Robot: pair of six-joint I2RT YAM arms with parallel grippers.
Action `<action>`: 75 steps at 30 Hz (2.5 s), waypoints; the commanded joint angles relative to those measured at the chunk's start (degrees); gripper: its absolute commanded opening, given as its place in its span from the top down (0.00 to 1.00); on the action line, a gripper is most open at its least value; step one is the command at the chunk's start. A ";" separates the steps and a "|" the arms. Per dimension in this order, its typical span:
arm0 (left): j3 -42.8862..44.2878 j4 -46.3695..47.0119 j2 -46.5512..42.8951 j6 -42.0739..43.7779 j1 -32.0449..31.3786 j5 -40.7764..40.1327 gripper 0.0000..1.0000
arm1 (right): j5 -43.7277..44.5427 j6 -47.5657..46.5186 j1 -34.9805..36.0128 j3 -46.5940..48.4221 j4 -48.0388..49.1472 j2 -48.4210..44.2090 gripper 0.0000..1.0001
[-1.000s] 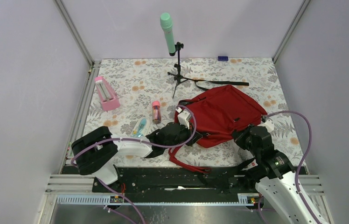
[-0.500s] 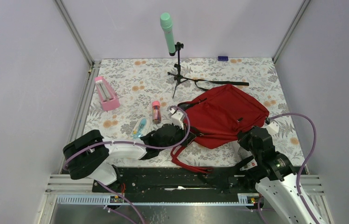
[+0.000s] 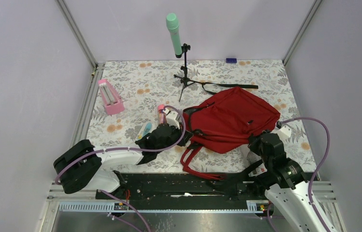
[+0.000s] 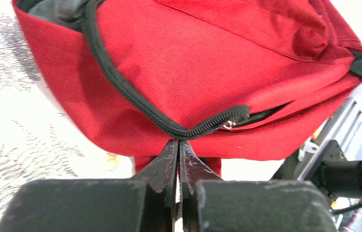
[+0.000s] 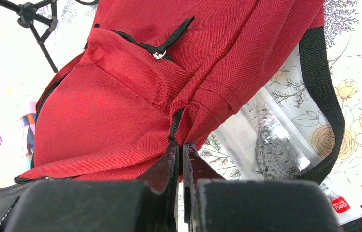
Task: Pack the student bag
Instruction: Zip the student bag at the center of the board.
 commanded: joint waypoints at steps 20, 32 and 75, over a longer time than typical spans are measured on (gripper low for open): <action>-2.36 3.72 -4.55 10.56 5.35 14.34 1.00 | -2.02 -16.69 -0.56 3.50 8.44 2.24 0.36; -1.91 23.56 12.82 7.95 4.21 34.03 0.35 | -17.48 -22.26 -0.56 4.37 12.51 6.38 0.19; 9.19 -1.30 9.69 15.36 -2.57 14.19 1.00 | -33.79 -27.26 -0.29 0.92 17.72 7.29 0.24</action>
